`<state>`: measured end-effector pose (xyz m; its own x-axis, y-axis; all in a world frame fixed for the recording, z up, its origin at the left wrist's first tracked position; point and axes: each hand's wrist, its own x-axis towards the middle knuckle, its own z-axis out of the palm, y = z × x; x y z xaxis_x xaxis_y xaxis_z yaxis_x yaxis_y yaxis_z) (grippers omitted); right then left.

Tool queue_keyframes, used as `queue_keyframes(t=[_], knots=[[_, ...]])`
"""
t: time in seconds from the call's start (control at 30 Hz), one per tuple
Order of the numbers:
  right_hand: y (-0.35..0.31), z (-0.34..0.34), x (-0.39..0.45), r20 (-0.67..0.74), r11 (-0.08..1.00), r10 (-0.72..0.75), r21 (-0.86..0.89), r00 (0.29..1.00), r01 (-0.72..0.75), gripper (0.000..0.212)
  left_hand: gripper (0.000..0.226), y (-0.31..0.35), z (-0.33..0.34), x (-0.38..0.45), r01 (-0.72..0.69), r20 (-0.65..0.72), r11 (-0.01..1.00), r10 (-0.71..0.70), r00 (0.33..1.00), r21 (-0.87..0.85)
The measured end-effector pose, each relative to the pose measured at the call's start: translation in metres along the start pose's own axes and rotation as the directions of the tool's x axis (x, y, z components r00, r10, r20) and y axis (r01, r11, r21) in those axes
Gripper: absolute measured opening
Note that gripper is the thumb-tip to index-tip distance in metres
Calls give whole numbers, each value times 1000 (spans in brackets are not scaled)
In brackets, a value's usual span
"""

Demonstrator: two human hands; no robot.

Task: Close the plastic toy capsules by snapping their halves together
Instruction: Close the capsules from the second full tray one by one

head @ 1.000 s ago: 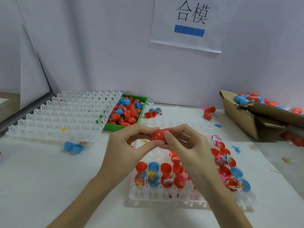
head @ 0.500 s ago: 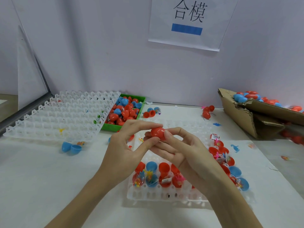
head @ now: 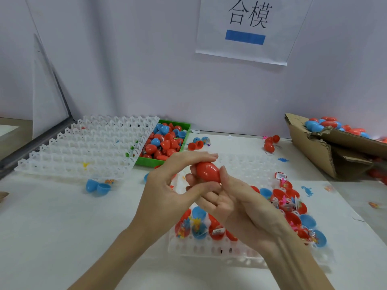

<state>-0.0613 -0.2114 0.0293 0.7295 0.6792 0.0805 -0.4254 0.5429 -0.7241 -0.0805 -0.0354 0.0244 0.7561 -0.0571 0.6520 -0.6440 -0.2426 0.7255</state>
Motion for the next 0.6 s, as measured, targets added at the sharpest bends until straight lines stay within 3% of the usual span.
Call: queue_keyframes(t=[0.13,0.3,0.6], knots=[[0,6,-1,43,999,0,-51,999,2,46,37,1,-3,1,-55,-13,995,56,998,78],[1,10,-3,-3,993,-69,-101,998,68,45,34,4,-3,3,-134,-6,982,136,991,135],[0,11,-4,-24,978,-109,-181,994,103,41,40,2,-2,2,-152,25,978,150,988,139]])
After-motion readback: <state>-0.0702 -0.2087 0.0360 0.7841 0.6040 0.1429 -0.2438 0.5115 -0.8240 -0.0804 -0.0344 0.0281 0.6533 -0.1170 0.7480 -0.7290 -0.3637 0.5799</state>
